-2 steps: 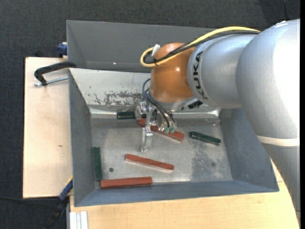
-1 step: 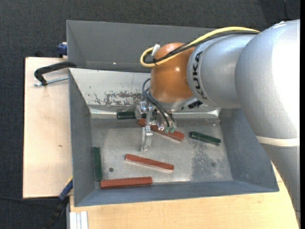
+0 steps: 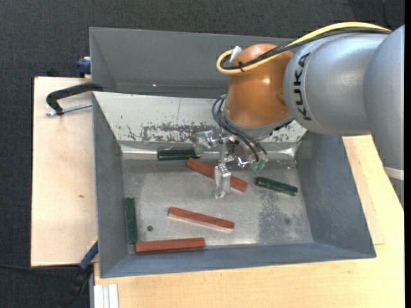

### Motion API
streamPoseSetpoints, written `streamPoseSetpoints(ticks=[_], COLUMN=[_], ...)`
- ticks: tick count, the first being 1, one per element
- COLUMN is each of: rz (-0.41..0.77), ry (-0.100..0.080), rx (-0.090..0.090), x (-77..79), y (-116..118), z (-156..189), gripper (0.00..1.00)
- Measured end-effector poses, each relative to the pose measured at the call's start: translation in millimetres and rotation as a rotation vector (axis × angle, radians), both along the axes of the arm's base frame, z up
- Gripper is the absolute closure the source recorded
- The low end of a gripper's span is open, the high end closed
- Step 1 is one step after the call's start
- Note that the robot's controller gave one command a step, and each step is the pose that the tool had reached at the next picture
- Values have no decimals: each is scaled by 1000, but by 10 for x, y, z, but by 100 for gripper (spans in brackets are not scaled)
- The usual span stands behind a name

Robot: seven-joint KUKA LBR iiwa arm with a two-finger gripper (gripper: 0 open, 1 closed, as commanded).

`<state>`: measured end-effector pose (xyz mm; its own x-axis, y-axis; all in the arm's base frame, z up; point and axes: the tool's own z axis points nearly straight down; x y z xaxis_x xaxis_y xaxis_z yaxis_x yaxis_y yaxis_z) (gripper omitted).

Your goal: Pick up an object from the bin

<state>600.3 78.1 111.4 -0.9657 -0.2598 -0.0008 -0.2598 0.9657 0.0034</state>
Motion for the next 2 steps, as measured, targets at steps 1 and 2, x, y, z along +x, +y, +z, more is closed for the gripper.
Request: streamPoseSetpoints(ticks=[1, 2], rz=[-57, -27], ry=[-3, -4], rx=[-1, -1], x=[-22, -17], y=[-197, -232], z=[-231, -403], gripper=[0, 100])
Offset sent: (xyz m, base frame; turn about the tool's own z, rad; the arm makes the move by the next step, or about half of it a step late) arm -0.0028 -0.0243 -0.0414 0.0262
